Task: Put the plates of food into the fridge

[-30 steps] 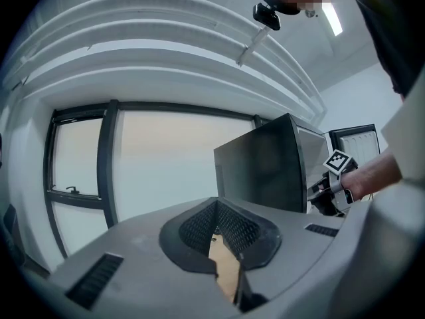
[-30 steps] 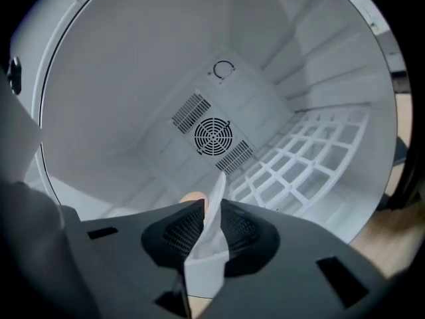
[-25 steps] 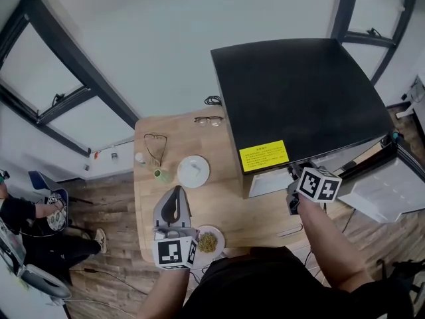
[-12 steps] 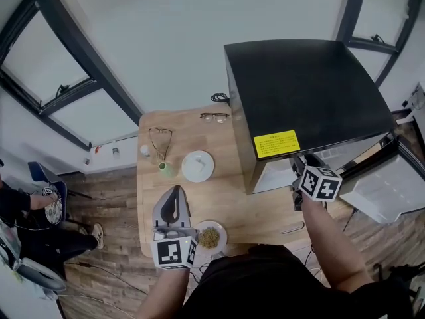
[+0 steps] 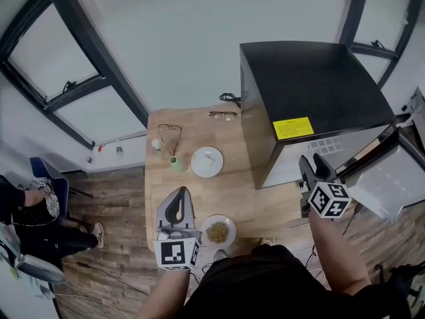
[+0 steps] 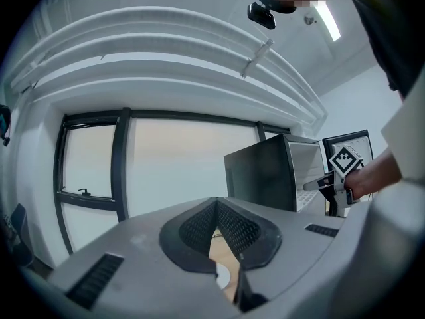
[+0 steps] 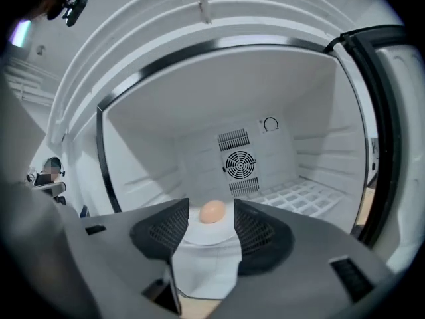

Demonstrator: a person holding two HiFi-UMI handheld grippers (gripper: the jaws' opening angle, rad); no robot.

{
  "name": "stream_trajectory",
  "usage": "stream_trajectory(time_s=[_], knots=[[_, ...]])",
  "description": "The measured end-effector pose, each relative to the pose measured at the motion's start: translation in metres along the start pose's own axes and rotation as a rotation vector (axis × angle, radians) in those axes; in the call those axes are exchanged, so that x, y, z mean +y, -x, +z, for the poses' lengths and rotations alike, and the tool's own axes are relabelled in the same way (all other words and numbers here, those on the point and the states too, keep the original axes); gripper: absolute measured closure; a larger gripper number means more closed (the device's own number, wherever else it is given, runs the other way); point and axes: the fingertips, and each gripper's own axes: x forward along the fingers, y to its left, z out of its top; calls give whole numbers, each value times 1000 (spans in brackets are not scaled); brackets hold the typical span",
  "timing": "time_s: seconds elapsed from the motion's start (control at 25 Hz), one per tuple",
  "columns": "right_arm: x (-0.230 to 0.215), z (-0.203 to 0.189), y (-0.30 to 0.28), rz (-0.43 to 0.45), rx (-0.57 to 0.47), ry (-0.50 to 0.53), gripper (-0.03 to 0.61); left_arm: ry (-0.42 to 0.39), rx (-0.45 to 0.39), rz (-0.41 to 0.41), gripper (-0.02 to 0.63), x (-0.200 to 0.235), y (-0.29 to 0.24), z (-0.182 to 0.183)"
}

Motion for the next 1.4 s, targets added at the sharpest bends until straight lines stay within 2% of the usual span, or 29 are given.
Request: stream_trajectory(time_s=[0.12, 0.28, 0.52, 0.72, 0.92, 1.08, 1.4], knots=[[21, 0, 17, 39, -50, -28, 351, 24, -20, 34, 611, 19, 21, -1], [65, -20, 32, 153, -72, -108, 380, 44, -4, 52, 611, 40, 43, -13], [120, -78, 57, 208, -1, -134, 399, 46, 4, 14, 611, 55, 77, -27], [160, -146, 68, 240, 93, -215, 405, 30, 27, -11, 611, 73, 102, -47], [182, -218, 80, 192, 203, -370, 405, 2, 69, -52, 611, 78, 118, -69], [200, -264, 88, 181, 260, -453, 405, -13, 87, -86, 611, 75, 122, -79], [199, -355, 105, 124, 383, -614, 405, -42, 154, -135, 611, 69, 122, -104]])
